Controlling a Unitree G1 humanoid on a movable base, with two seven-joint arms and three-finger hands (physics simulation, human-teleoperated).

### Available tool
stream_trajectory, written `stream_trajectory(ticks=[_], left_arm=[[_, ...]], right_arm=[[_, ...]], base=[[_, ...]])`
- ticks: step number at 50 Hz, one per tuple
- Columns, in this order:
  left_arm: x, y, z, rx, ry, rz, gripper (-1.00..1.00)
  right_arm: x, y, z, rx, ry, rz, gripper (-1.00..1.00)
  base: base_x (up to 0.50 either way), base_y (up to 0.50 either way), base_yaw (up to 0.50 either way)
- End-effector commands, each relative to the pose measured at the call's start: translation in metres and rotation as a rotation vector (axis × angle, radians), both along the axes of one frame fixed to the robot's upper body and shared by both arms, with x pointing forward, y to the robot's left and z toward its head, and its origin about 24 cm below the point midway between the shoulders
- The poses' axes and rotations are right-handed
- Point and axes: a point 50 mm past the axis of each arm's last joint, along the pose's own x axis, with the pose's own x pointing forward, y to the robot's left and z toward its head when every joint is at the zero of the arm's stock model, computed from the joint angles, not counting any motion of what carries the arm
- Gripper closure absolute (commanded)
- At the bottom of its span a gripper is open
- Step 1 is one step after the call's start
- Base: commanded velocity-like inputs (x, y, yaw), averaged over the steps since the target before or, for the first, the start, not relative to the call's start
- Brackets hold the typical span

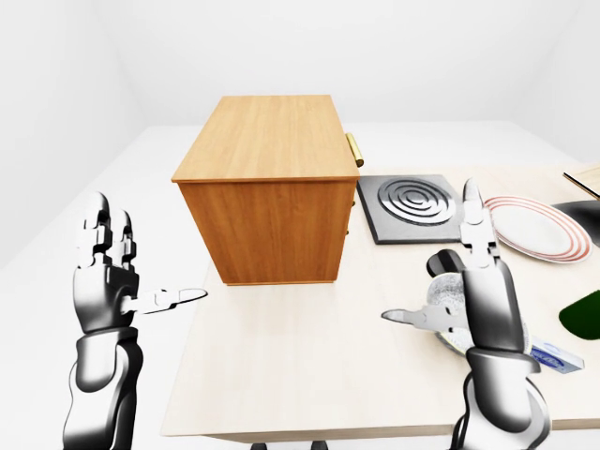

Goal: Put the bowl on the top of the cabinet.

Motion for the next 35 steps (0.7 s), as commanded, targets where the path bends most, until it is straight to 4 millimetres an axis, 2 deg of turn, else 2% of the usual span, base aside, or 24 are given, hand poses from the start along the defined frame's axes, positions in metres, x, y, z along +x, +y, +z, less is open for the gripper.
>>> stream_trajectory(ticks=[1, 13, 14, 15, 35], left_arm=[[0.000, 0.000, -0.002, -0.002, 0.007, 0.001, -1.00], [0.000, 0.000, -0.002, -0.002, 0.009, -0.001, -1.00], [-0.001, -0.001, -0.004, -0.003, 0.018, -0.007, -1.00], [-0.001, -0.001, -0.004, -0.003, 0.019, -0.007, -1.00], [-0.001, -0.002, -0.004, -0.002, 0.016, -0.008, -1.00]], right_arm=[[-0.022, -0.022, 0.003, -0.057, 0.073, -0.056, -1.00], [-0.027, -0.022, 0.002, -0.061, 0.084, -0.055, -1.00], [-0.037, -0.024, -0.001, -0.077, 0.158, -0.047, -1.00], [-0.038, -0.024, -0.001, -0.078, 0.162, -0.047, -1.00], [-0.040, -0.025, -0.001, -0.118, 0.160, -0.052, -1.00]], base=[[0.00, 0.00, 0.00], [0.00, 0.00, 0.00], [0.00, 0.00, 0.00], [0.00, 0.00, 0.00], [0.00, 0.00, 0.00]])
